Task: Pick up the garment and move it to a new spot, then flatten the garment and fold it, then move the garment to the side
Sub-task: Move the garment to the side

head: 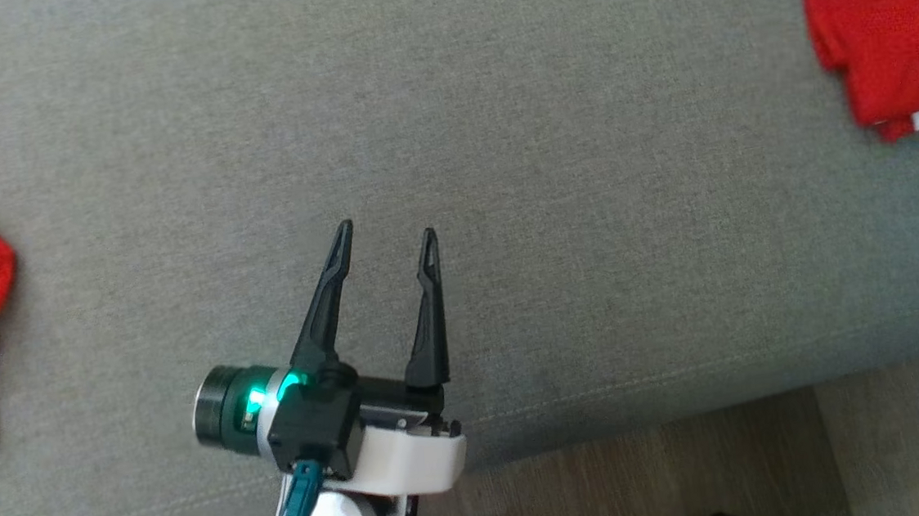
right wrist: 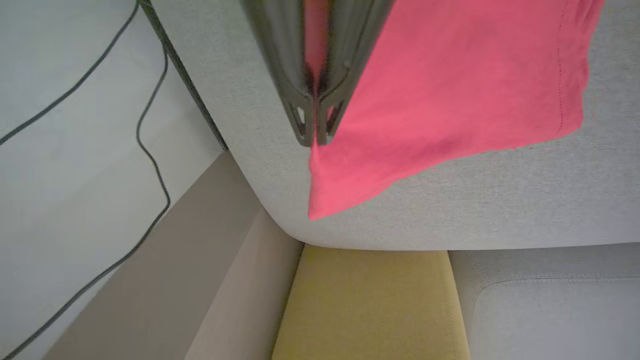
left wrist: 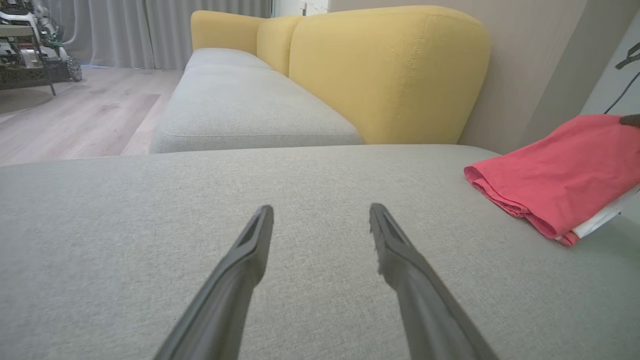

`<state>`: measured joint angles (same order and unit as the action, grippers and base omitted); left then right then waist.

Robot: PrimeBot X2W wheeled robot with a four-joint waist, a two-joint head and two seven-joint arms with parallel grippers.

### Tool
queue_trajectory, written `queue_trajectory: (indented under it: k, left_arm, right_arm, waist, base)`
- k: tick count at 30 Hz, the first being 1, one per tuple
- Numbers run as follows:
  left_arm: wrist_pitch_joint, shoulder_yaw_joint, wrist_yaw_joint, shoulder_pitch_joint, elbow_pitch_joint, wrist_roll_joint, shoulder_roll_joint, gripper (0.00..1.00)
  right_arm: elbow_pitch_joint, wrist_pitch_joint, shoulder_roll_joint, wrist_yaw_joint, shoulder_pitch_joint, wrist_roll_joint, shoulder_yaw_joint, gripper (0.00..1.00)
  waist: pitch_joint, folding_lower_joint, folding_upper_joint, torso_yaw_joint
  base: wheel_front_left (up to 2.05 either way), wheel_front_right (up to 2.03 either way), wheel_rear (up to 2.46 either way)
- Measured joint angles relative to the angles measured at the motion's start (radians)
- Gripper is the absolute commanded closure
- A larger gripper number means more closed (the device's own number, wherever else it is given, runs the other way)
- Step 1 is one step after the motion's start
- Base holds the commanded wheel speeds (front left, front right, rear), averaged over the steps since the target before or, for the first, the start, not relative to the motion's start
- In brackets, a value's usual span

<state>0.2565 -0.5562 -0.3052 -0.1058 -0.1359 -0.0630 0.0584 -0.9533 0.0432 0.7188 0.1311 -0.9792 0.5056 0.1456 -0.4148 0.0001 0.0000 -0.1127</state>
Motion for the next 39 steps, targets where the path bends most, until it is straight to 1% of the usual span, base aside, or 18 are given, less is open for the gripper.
queue_trajectory:
  k: [8, 9, 10, 15, 18, 20, 22, 25, 28, 32, 36, 39]
  left_arm:
    - [0.0, -0.007, 0.0, -0.027, 0.005, 0.0, 0.0, 0.0]
    - [0.0, -0.007, 0.0, -0.027, 0.007, 0.0, 0.0, 0.0]
    - [0.0, -0.007, 0.0, -0.027, 0.009, 0.0, 0.0, 0.0]
    - [0.0, -0.005, 0.0, -0.027, 0.014, -0.002, 0.0, 0.0]
    - [0.0, 0.007, 0.0, -0.025, 0.023, -0.002, 0.0, 0.0]
    - [0.0, 0.02, 0.0, -0.018, 0.035, -0.002, 0.0, 0.0]
    - [0.0, 0.026, 0.0, -0.005, 0.044, -0.002, 0.0, 0.0]
    - [0.0, 0.041, 0.002, 0.036, 0.057, -0.005, 0.0, 0.0]
    - [0.0, 0.059, 0.007, 0.079, 0.072, -0.013, 0.0, 0.0]
    - [0.0, 0.091, 0.024, 0.125, 0.077, -0.028, 0.0, 0.0]
    - [0.0, 0.111, 0.047, 0.167, 0.127, -0.029, 0.004, 0.0]
    - [0.0, 0.122, 0.052, 0.195, 0.155, -0.029, 0.005, 0.0]
  right_arm:
    - [-0.052, -0.027, 0.027, 0.0, -0.044, -0.077, -0.059, 1.0]
    - [-0.06, -0.03, 0.029, 0.0, -0.048, -0.086, -0.071, 0.73]
    - [-0.07, -0.036, 0.03, 0.0, -0.053, -0.095, -0.081, 0.0]
    - [-0.085, -0.103, 0.024, 0.0, -0.057, -0.168, -0.109, 0.0]
    - [-0.052, -0.181, -0.008, 0.0, -0.056, -0.217, -0.108, 0.0]
    - [-0.009, -0.23, -0.062, 0.0, -0.05, -0.222, -0.102, 0.0]
    - [0.049, -0.26, -0.13, 0.0, -0.018, -0.208, -0.078, 0.0]
    - [0.136, -0.286, -0.226, 0.0, 0.091, -0.184, -0.047, 0.0]
    - [0.22, -0.294, -0.292, 0.0, 0.235, -0.177, -0.044, 0.0]
    - [0.393, -0.296, -0.385, 0.0, 0.421, -0.191, -0.087, 0.0]
    - [0.536, -0.296, -0.471, 0.0, 0.591, -0.267, -0.12, 0.0]
    - [0.619, -0.296, -0.54, 0.0, 0.718, -0.308, -0.149, 0.0]
  waist:
    - [-0.026, 0.0, 0.0, -0.004]
    - [-0.027, 0.0, 0.0, -0.003]
    - [-0.028, 0.0, 0.0, -0.002]
    - [-0.016, 0.0, 0.0, 0.006]
    - [0.008, 0.0, 0.0, 0.01]
    - [0.033, 0.0, 0.0, 0.013]
    - [0.063, -0.0001, 0.0, 0.016]
    - [0.115, -0.0001, 0.0, 0.022]
    - [0.173, -0.0001, 0.0001, 0.031]
    - [0.25, -0.0001, 0.0001, 0.047]
    - [0.325, -0.0001, 0.0001, 0.066]
    - [0.375, -0.0001, 0.0001, 0.078]
  base:
    - [0.0, 0.0, 0.0]
    - [0.0, 0.0, 0.0]
    - [0.0, 0.0, 0.0]
    - [0.0, 0.0, 0.0]
    - [0.0, 0.0, 0.0]
    - [0.0, 0.0, 0.0]
    - [0.0, 0.0, 0.0]
    - [0.0, 0.0, 0.0]
    - [0.0, 0.0, 0.0]
    - [0.0, 0.0, 0.0]
    - [0.0, 0.0, 0.0]
    - [0.0, 0.0, 0.0]
